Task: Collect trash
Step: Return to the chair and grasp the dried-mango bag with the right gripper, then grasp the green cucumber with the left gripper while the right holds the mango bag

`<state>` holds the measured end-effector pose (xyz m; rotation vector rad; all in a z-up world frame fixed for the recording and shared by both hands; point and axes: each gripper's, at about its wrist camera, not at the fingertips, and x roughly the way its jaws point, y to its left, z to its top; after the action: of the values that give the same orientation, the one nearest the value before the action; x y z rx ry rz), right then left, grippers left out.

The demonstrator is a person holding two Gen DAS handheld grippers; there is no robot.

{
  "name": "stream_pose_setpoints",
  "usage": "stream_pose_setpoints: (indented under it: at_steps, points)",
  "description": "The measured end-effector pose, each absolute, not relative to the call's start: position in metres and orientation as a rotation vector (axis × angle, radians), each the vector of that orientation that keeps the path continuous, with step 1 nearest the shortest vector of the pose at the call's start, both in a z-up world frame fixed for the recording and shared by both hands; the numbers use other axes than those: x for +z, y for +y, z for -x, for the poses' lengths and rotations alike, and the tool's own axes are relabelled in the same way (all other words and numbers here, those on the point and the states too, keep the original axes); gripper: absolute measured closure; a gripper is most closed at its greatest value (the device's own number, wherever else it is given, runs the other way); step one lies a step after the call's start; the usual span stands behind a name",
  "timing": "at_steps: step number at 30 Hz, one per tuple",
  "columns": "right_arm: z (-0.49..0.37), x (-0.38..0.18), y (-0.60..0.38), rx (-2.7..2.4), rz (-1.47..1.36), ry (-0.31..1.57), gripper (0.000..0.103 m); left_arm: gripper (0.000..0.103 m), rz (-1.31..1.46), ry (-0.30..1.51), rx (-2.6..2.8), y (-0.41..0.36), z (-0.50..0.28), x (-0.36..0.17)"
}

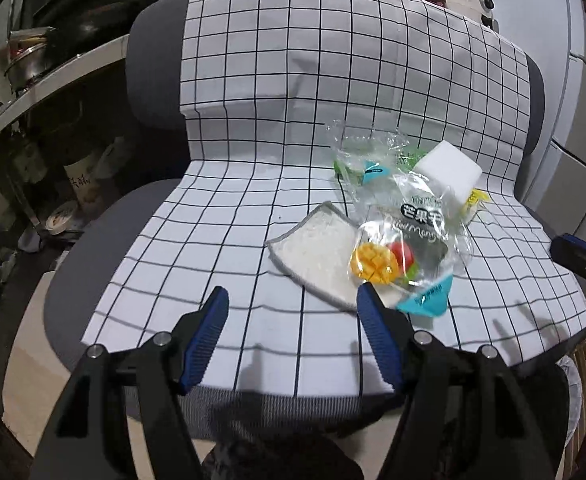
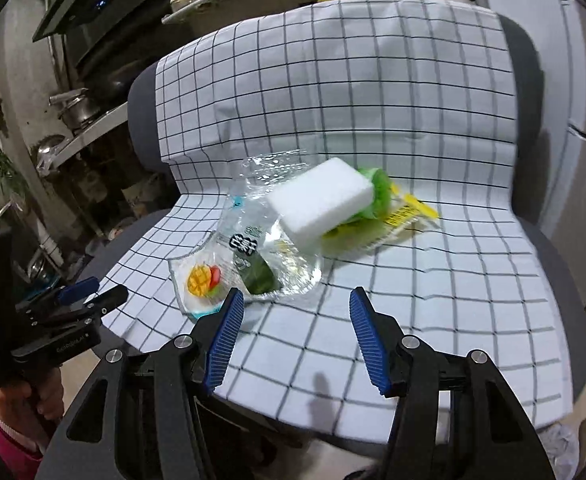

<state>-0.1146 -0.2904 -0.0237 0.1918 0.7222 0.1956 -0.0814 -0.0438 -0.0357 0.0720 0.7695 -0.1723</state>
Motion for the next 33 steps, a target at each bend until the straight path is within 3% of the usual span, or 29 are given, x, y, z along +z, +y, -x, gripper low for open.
stream_pose_setpoints:
  at_steps: [4, 18, 20, 21, 22, 29, 33]
  points:
    - [0.082, -0.038, -0.280, 0.239, -0.216, 0.764, 0.059, 0.038, -0.061, 0.788, -0.181, -0.048, 0.065, -0.044]
    - [0.008, -0.075, -0.242, 0.320, -0.265, 0.851, 0.058, 0.038, -0.077, 0.829, -0.172, -0.052, 0.051, -0.057]
    - [0.012, -0.069, -0.242, 0.323, -0.280, 0.839, 0.072, 0.038, -0.078, 0.828, -0.164, -0.049, 0.051, -0.056]
    - [0.016, -0.065, -0.243, 0.332, -0.283, 0.826, 0.091, 0.038, -0.077, 0.827, -0.161, -0.048, 0.052, -0.055]
    - [0.021, -0.060, -0.244, 0.344, -0.289, 0.809, 0.098, 0.038, -0.077, 0.824, -0.156, -0.046, 0.053, -0.054]
    - [0.095, 0.011, -0.294, 0.281, -0.290, 0.573, 0.102, 0.038, -0.077, 0.805, -0.150, -0.045, 0.059, -0.043]
    - [0.123, 0.023, -0.325, 0.090, -0.210, 0.546, 0.101, 0.038, -0.099, 0.803, -0.184, -0.065, 0.058, -0.043]
